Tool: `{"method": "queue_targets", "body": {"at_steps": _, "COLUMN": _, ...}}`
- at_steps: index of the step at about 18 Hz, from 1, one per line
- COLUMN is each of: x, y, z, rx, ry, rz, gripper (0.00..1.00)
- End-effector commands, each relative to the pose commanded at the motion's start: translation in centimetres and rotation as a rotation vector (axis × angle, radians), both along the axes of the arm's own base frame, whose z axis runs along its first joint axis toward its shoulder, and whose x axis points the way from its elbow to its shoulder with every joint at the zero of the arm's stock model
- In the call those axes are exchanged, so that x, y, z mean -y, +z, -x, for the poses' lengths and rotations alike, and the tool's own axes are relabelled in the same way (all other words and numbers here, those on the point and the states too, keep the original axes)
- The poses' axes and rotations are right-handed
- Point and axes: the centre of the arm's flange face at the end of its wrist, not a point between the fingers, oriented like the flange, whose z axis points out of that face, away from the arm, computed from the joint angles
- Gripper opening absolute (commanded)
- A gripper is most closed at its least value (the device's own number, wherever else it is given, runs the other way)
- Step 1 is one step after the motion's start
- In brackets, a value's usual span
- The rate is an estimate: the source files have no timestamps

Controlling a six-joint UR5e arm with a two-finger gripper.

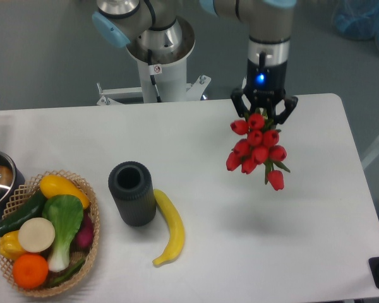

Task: Place the flowers on the table
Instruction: 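Lower the held tulips onto the table beside the banana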

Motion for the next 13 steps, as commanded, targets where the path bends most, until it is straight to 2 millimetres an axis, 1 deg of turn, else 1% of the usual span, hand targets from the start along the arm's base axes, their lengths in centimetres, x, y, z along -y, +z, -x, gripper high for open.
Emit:
{"method": "queue_targets", "body": {"at_steps": 1, "x": -0.8, "y": -1.1, "z": 0.0, "rx": -0.004, "ry": -0.015, "rz": 0.051, "gripper": 0.41}}
{"method": "queue_targets", "body": {"at_steps": 2, "x": -2.2, "y": -2.8, "z": -0.3, "rx": -0.004, "ry": -0.038, "rz": 0.11, "gripper": 0.41}}
{"method": "queue_targets", "body": {"at_steps": 3, "x": -2.8, "y": -3.7, "z": -0.4, "rx": -0.001, "ry": -0.048, "rz": 0.139, "gripper": 0.41}}
{"method": "queue_targets", "body": {"at_steps": 5, "x": -3.3, "y": -4.8, "z": 0.0, "rx": 0.009, "ry": -0.055, "rz": 0.161, "gripper": 0.41}}
{"method": "queue_targets", "body": {"at_steps": 7, "x": -3.9, "y": -5.9, "z": -0.1, "rx": 0.024, "ry": -0.067, "rz": 0.169, "gripper": 0.41}}
{"method": "queue_targets", "body": {"at_steps": 13, "x": -4.5, "y": -8.5, "z": 0.7, "rx": 0.063, "ry": -0.071, "rz": 0.187, "gripper": 0.41}}
